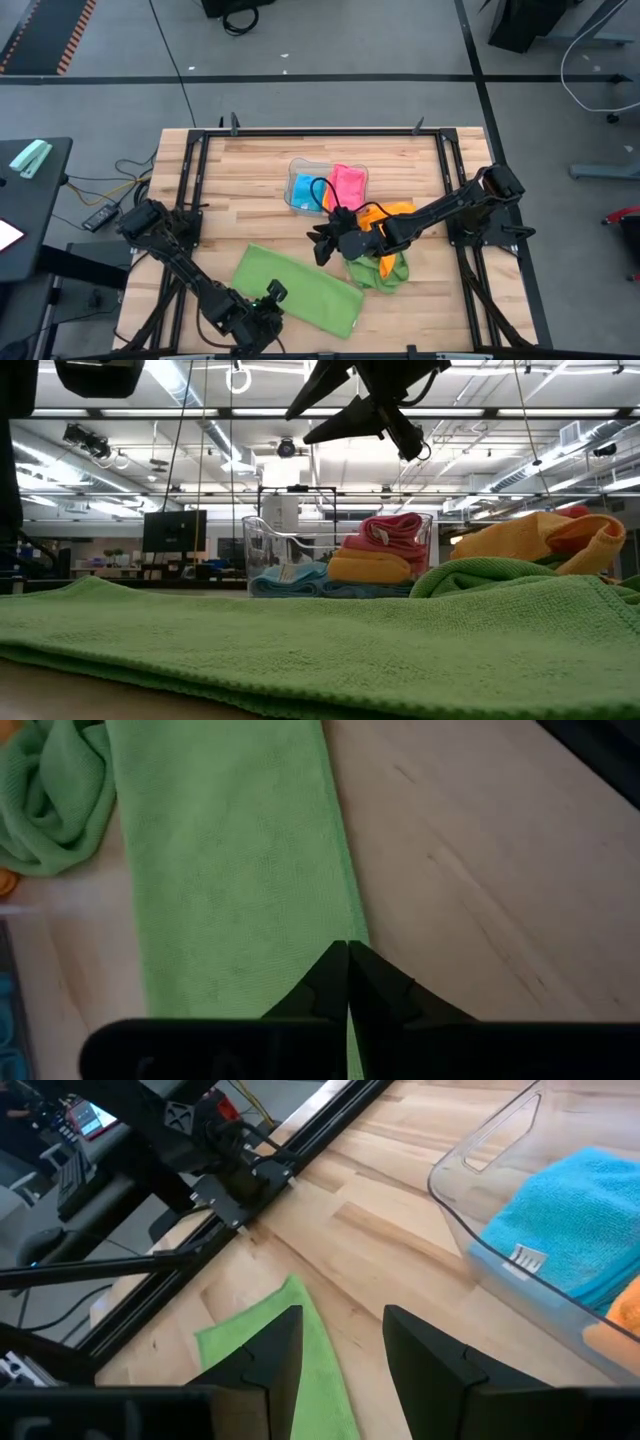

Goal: Fold microfiber towels
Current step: Fold the top green microfiber cloth

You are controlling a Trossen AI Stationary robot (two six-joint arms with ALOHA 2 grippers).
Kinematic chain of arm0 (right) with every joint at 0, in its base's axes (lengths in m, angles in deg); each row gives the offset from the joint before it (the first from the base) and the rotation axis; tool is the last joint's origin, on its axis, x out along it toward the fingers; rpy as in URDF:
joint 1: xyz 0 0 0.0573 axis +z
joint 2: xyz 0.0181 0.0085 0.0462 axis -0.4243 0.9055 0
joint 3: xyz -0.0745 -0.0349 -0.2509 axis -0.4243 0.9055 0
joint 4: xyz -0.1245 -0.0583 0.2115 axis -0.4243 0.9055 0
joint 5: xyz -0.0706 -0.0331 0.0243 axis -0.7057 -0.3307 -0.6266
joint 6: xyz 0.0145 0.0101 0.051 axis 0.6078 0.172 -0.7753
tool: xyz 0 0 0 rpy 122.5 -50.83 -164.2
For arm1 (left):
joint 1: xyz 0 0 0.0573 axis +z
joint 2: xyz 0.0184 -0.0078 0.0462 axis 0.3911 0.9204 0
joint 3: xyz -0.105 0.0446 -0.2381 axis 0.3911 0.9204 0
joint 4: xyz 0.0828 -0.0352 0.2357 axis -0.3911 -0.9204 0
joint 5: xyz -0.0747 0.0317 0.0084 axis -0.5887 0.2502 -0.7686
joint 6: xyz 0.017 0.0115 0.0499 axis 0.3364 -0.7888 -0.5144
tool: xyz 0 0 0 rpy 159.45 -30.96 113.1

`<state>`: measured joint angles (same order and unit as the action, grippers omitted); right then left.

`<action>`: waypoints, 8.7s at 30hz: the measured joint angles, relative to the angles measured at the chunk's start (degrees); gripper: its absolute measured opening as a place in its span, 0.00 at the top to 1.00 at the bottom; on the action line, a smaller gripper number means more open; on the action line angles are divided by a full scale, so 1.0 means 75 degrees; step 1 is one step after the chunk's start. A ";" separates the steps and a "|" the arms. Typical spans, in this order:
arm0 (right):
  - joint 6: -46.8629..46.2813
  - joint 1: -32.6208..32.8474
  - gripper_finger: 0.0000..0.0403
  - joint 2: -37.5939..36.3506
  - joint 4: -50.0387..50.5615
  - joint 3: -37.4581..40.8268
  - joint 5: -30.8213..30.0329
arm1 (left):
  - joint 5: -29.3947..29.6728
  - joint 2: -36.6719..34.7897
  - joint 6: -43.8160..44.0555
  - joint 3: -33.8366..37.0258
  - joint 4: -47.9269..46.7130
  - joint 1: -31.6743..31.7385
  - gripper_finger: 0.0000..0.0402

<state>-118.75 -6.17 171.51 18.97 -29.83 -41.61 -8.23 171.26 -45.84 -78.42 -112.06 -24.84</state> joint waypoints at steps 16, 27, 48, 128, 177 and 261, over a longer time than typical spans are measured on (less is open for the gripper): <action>0.2431 -0.0115 0.63 0.0003 -0.0233 0.0000 -0.0289 | -0.0005 0.0000 -0.1387 0.0061 0.0201 0.0291 0.95; 0.6125 -0.0304 0.63 0.0009 -0.0624 -0.0107 0.0504 | 0.0002 0.0000 -0.2398 0.0061 0.0937 0.1288 0.95; 0.7458 0.0612 0.66 0.0009 0.0283 -0.0481 0.1264 | -0.1365 0.0000 0.1113 0.0061 0.2651 0.0985 0.90; 1.0636 0.2720 0.51 0.1684 0.0015 0.1003 0.2493 | -0.0313 0.0000 0.5582 0.0061 0.3049 0.1802 0.81; 0.9805 0.2400 0.99 0.0595 0.3916 -0.0156 0.5889 | -0.0319 0.1167 0.6024 0.0054 0.3177 0.1901 0.86; 1.2455 0.0291 0.97 0.1387 0.0158 0.0052 0.7155 | -0.0773 0.0848 0.7127 0.0050 0.0499 0.1709 0.95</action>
<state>-25.34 -3.99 181.91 20.16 -29.43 12.05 -14.03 177.62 7.61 -78.05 -108.32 -12.03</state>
